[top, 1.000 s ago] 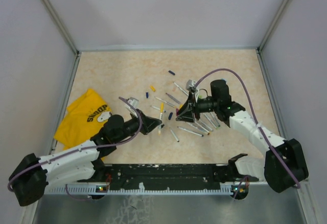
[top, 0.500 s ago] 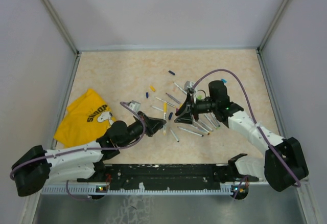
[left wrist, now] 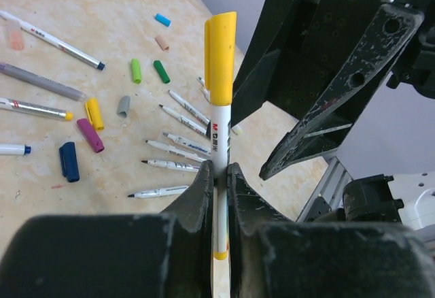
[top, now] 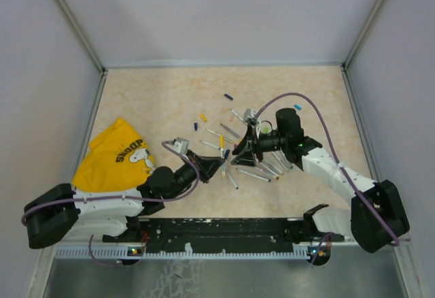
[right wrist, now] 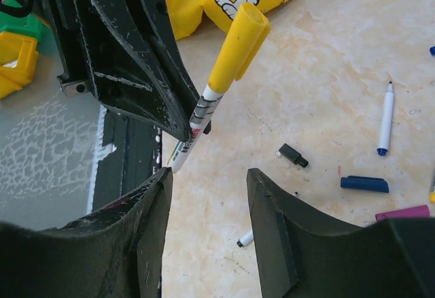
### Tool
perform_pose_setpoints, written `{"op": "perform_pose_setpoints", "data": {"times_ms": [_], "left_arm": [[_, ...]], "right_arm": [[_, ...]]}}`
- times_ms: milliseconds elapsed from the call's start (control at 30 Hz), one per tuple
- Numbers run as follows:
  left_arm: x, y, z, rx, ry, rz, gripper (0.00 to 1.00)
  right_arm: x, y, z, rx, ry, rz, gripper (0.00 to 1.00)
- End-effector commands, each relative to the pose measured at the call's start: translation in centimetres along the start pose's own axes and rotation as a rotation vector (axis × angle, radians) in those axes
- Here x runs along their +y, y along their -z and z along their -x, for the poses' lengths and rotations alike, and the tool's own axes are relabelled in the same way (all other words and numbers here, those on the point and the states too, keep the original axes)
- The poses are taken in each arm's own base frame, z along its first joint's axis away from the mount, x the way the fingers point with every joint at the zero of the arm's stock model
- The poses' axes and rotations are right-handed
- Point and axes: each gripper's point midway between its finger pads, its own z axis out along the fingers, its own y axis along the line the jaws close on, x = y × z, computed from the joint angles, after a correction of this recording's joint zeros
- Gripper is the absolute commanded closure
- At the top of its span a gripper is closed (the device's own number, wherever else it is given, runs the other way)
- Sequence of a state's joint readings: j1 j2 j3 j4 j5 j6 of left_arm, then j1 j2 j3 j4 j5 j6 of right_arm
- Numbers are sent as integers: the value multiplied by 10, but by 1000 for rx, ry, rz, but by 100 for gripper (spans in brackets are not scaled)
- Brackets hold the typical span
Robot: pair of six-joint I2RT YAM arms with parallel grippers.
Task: Open the pen caps
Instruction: Pick up the pen from the center of the board.
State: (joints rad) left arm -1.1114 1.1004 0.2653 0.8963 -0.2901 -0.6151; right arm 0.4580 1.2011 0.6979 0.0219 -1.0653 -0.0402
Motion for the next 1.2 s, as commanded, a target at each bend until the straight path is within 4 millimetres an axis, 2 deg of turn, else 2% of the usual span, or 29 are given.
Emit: {"op": "perform_pose_setpoints", "data": {"times_ms": [0,1167], "left_arm": [[-8,-1,18,-96,0,-27,100],[-11,3,26,-172,46,-54,100]], "right_arm": [[5,-4,7,-20,43,32,51],[2,-6,5,-20,22,27,48]]}}
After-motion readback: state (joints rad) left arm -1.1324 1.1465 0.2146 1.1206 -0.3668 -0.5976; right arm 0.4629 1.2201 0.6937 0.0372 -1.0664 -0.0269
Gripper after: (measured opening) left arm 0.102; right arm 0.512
